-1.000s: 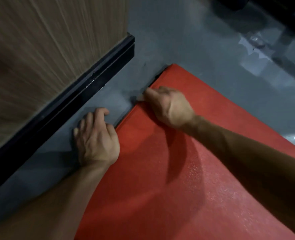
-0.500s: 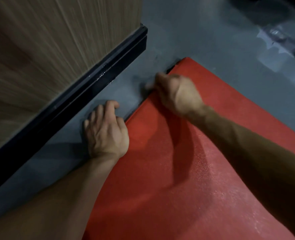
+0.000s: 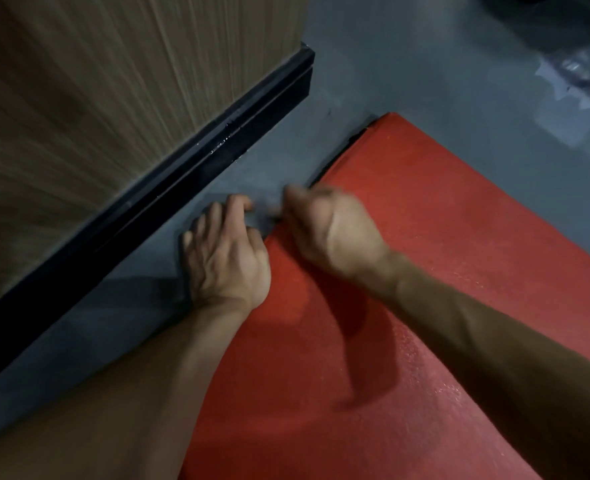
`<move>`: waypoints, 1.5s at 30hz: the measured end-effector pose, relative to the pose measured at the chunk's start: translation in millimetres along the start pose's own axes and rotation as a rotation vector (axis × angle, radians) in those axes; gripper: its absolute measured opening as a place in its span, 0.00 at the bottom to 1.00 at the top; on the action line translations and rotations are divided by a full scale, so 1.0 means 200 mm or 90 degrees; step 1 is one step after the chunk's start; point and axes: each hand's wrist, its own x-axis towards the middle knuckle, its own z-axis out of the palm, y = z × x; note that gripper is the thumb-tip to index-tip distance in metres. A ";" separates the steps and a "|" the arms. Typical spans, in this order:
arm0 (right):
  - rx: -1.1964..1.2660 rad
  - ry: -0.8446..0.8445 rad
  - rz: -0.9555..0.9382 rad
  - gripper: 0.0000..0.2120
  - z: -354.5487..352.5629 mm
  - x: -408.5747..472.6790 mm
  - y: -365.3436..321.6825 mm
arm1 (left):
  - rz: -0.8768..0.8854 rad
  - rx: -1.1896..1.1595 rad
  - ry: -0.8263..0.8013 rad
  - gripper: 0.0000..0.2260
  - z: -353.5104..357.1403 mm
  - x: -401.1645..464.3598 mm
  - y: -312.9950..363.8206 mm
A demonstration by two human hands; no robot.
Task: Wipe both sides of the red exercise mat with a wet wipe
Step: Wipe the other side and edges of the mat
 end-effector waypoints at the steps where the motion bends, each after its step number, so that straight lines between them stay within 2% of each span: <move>1: -0.008 -0.017 -0.061 0.07 0.01 -0.03 -0.02 | 0.001 0.000 -0.002 0.16 0.00 0.00 0.00; 2: -0.036 -0.021 -0.079 0.07 0.00 -0.02 0.00 | -0.001 -0.001 -0.001 0.17 0.00 0.01 0.00; 3: -0.070 -0.008 -0.047 0.08 -0.02 0.01 0.06 | -0.001 -0.003 0.003 0.17 0.00 0.00 0.00; 6: -0.141 0.103 0.145 0.10 -0.10 0.11 0.28 | 0.008 0.000 0.011 0.18 0.00 0.00 0.00; 7: -0.131 0.119 0.164 0.11 -0.09 0.10 0.29 | 0.013 0.001 0.014 0.18 0.00 0.00 0.00; 10: -0.035 0.048 0.014 0.07 0.00 -0.03 0.04 | 0.018 -0.007 0.014 0.17 0.00 0.00 0.00; 12: -0.040 -0.007 -0.078 0.05 0.03 -0.09 0.00 | 0.015 -0.009 0.007 0.18 0.00 0.01 0.00; 13: -0.064 0.000 -0.056 0.06 0.01 -0.06 0.04 | 0.013 -0.009 0.010 0.18 0.00 0.01 0.00; 16: -0.117 0.147 0.131 0.13 -0.05 0.07 0.24 | 0.013 -0.007 0.011 0.19 0.00 0.00 0.00; 17: -0.106 0.166 0.169 0.14 -0.05 0.07 0.26 | 0.016 -0.006 0.012 0.19 0.00 0.00 0.00; 18: -0.087 0.161 0.161 0.13 -0.03 0.05 0.21 | 0.019 -0.005 0.014 0.19 0.00 0.00 0.00; 20: -0.030 0.087 0.047 0.06 0.03 -0.04 0.03 | 0.024 -0.005 0.013 0.18 0.00 0.01 -0.01; 22: -0.041 0.015 -0.069 0.02 0.06 -0.14 -0.05 | 0.027 -0.006 0.014 0.17 0.00 0.01 -0.01; 23: -0.069 0.007 -0.072 0.02 0.05 -0.13 -0.01 | 0.026 -0.006 0.018 0.17 0.00 0.01 -0.01; 24: -0.101 0.037 -0.031 0.04 0.04 -0.10 0.05 | 0.023 -0.005 0.020 0.18 0.00 0.01 -0.01; 26: -0.147 0.168 0.112 0.10 -0.02 -0.02 0.20 | 0.018 -0.004 0.018 0.19 0.01 0.00 -0.01; 28: -0.110 0.207 0.190 0.11 -0.01 -0.03 0.22 | 0.017 -0.003 0.017 0.19 0.01 0.00 0.00; 30: -0.027 0.128 0.092 0.06 0.05 -0.11 0.04 | 0.021 -0.003 0.017 0.19 0.01 0.01 -0.01; 32: -0.010 0.042 -0.068 0.07 0.10 -0.22 -0.09 | 0.030 -0.001 0.004 0.18 0.00 0.00 -0.01; 33: -0.029 0.013 -0.110 0.06 0.10 -0.23 -0.08 | 0.029 -0.002 0.002 0.18 0.00 0.00 -0.01; 34: -0.059 0.020 -0.108 0.05 0.08 -0.20 -0.02 | 0.023 -0.004 0.007 0.17 0.00 0.00 -0.01; 36: -0.126 0.134 -0.002 0.03 0.03 -0.11 0.14 | 0.014 -0.007 0.015 0.18 0.01 0.00 0.00; 38: -0.135 0.197 0.099 0.09 -0.01 -0.06 0.24 | 0.020 -0.008 0.022 0.19 0.01 0.00 0.00; 42: -0.142 0.098 -0.031 0.06 0.03 -0.10 0.20 | 0.018 -0.011 0.022 0.19 0.01 0.00 0.00; 43: -0.149 0.092 -0.008 0.05 0.00 -0.07 0.26 | 0.014 -0.008 0.016 0.19 0.01 0.01 0.00; 45: -0.189 0.141 0.110 0.06 -0.08 0.03 0.44 | 0.007 -0.001 0.004 0.18 0.01 0.01 0.01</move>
